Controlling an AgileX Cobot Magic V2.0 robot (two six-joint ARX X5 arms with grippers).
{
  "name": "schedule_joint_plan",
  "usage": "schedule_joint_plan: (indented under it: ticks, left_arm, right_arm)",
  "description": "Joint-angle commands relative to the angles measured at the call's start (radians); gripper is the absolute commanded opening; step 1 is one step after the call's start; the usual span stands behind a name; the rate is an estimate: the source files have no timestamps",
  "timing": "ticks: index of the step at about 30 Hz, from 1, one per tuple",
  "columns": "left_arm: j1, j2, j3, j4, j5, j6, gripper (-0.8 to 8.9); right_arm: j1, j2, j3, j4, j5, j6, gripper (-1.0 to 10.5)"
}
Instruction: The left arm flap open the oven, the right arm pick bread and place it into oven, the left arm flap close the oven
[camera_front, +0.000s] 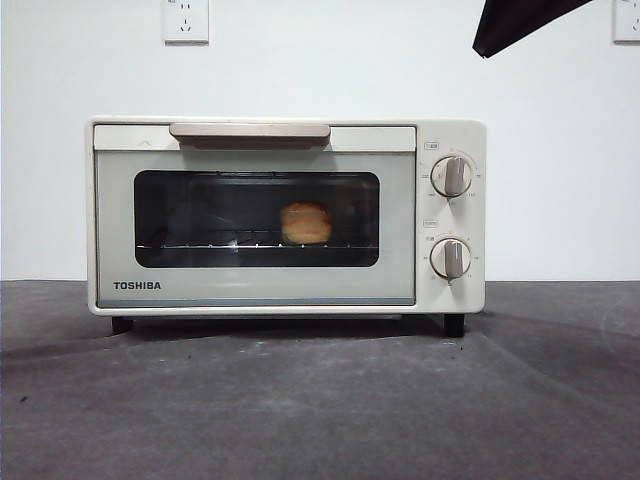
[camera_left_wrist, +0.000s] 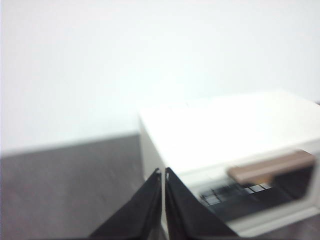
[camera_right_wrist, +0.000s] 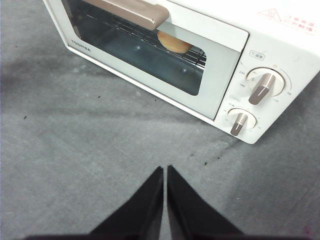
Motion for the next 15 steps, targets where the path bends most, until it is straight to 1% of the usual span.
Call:
schedule_joint_plan:
  ticks: [1, 6, 10, 12, 15]
  left_arm:
    - [0.026, -0.059, -0.093, 0.113, -0.002, 0.074, 0.19]
    - [0.068, -0.18, -0.292, 0.246, -0.002, 0.08, 0.19]
    - [0.08, -0.25, -0.429, 0.28, -0.013, 0.066, 0.19]
    - [0.082, -0.281, -0.485, 0.278, -0.054, 0.023, 0.19]
    - [0.082, -0.312, -0.543, 0.278, -0.158, -0.037, 0.19]
  right_arm:
    - [0.009, 0.009, 0.005, 0.01, 0.002, 0.013, 0.1]
    - [0.009, 0.009, 0.005, 0.01, 0.002, 0.013, 0.1]
    - [0.009, 0.009, 0.005, 0.01, 0.001, 0.013, 0.1]
    - [0.009, 0.009, 0.005, 0.01, 0.001, 0.013, 0.1]
    - [0.009, 0.009, 0.005, 0.01, 0.002, 0.013, 0.1]
